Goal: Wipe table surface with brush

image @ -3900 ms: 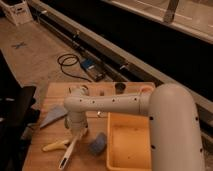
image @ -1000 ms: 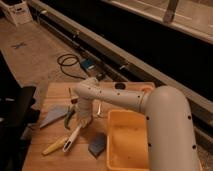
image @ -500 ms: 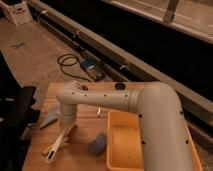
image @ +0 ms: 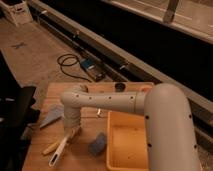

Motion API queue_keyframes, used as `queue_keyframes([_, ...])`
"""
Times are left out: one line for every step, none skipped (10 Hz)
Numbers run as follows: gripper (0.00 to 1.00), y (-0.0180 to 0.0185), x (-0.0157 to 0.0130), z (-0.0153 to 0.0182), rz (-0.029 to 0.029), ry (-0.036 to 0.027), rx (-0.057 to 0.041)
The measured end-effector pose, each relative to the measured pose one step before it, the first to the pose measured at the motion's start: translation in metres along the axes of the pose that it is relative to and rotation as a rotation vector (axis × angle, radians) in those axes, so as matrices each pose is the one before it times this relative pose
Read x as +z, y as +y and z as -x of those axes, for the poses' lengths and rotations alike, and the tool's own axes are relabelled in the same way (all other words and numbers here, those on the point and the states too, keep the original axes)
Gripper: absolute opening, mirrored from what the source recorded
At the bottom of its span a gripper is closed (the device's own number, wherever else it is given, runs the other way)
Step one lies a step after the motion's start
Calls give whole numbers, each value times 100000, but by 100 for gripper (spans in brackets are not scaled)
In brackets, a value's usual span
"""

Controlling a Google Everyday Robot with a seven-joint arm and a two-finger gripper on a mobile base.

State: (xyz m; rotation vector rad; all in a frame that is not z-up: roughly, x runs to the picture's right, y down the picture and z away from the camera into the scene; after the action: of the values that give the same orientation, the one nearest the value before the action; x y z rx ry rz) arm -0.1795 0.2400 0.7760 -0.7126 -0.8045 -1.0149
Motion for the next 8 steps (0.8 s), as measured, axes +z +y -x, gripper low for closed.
queue_keyframes([0,2305,-114,-1186,2504,505,3639])
queue_keyframes([0,1905,-83,-1257,2055,508,3635])
queue_keyframes([0,1182,5,-1286,1712,696,3188])
queue_keyframes([0,634,-125,-1662,2093,1187,2964])
queue_keyframes([0,-89,-269,-1079,864,1008,1130])
queue_keyframes([0,-493,-294,-1086,436,1131,721])
queue_keyframes([0,-843,-257,-540,-495,946,103])
queue_keyframes([0,-938,-118,169,-559,393,-932])
